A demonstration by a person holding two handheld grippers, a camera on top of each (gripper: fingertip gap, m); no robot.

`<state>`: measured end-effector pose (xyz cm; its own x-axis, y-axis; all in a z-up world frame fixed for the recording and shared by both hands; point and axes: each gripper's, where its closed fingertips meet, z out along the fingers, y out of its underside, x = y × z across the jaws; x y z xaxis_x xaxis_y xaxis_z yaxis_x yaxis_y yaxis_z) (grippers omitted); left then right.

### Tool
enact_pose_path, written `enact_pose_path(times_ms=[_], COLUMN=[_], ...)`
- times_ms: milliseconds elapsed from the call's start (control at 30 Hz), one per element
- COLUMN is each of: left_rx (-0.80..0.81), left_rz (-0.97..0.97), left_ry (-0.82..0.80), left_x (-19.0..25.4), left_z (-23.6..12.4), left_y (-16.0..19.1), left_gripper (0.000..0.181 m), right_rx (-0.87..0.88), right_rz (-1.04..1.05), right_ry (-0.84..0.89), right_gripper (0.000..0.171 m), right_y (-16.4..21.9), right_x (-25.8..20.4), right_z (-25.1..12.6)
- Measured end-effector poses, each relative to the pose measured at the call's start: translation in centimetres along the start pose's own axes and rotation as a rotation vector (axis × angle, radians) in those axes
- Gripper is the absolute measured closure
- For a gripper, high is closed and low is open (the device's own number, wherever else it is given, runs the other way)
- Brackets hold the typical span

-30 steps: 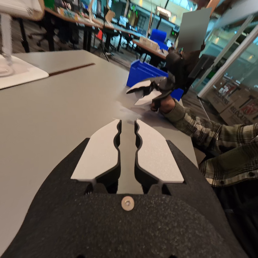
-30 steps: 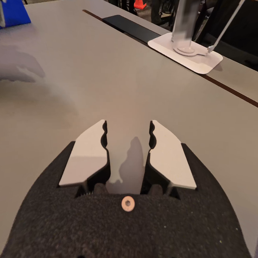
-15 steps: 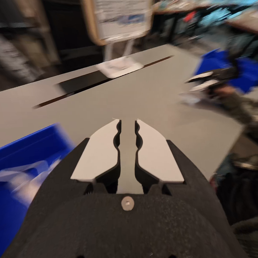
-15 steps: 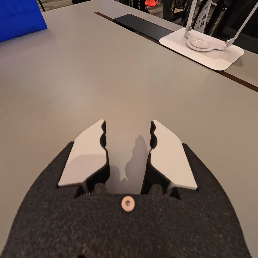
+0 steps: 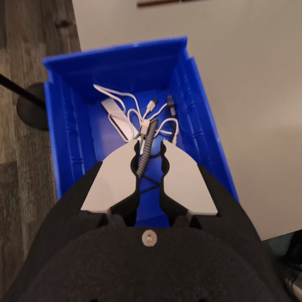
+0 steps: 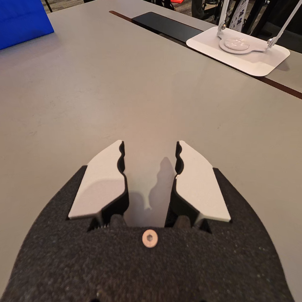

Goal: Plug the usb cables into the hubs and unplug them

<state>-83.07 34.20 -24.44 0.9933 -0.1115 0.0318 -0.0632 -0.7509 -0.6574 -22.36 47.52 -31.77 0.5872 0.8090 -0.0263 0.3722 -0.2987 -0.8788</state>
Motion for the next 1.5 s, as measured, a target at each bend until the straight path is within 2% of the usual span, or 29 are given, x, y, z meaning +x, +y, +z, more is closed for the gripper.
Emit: enact_pose_path(times_ms=[233,700,867,1133,1500], left_rx=[-0.091,-0.173,-0.192,-0.211,-0.212], left_rz=[-0.004,0.017,0.016,-0.088,-0.247], left_ry=[0.009,-0.024,-0.071,-0.11,-0.044], left_x=[-0.6,-2.4,-3.6,-4.5,-4.3], left_z=[2.2,4.0,4.7,6.9,10.4], left_y=[2.1,3.2,2.8,1.0,-0.1], left_gripper=[0.154,0.154,0.155,0.157,0.164], right_rx=[-0.001,-0.01,-0.007,-0.024,-0.036], right_rz=[0.0,-0.004,-0.001,0.0,-0.006], right_ry=[-0.007,-0.01,-0.009,-0.009,-0.021], right_gripper=[0.112,0.113,0.114,0.114,0.114], right_y=[0.0,0.3,0.2,0.6,0.7], right_x=[-0.1,-0.1,0.0,0.1,-0.2], right_z=[0.0,0.2,0.1,0.3,0.5])
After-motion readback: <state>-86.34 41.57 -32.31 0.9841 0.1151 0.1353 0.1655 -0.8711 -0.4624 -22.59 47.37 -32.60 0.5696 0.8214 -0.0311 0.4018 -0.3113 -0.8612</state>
